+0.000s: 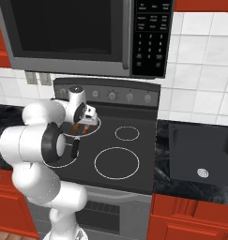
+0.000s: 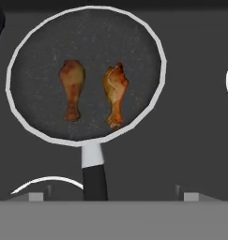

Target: Take the chicken drumsticks from the pan and place one on each plate on the dining counter.

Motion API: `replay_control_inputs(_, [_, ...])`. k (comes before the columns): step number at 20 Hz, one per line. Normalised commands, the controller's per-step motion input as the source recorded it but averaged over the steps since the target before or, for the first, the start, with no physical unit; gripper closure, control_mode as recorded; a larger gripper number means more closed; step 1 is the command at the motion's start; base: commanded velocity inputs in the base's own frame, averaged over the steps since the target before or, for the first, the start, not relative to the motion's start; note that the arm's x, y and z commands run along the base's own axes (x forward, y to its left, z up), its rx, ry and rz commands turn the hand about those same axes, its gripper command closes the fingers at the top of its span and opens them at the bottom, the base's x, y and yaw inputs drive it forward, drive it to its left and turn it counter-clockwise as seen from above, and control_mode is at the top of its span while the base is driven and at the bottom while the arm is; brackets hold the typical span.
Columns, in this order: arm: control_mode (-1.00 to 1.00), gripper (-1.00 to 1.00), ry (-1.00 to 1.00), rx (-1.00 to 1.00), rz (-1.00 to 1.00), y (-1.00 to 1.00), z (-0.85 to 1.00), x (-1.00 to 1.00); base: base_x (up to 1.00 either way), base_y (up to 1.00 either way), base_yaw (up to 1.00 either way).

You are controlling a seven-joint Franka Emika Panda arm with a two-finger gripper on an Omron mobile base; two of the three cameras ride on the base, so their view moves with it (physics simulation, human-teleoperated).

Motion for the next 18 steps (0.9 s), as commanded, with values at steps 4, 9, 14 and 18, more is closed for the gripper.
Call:
replay_control_inputs(4, [-1.0, -1.0, 0.0, 0.0, 0.02, 0.0, -0.37, 0.33, 0.0, 0.0, 0.0])
replay_control_inputs(9, [-1.0, -1.0, 0.0, 0.0, 0.05, 0.0, -0.29, 0.27, 0.0, 0.0, 0.0])
replay_control_inputs(14, [-1.0, -1.0, 0.0, 0.0, 0.11, 0.06, -0.28, 0.3, 0.0, 0.0, 0.0])
replay_control_inputs(18, [-1.0, -1.0, 0.0, 0.0, 0.14, 0.07, -0.31, 0.44, 0.0, 0.0, 0.0])
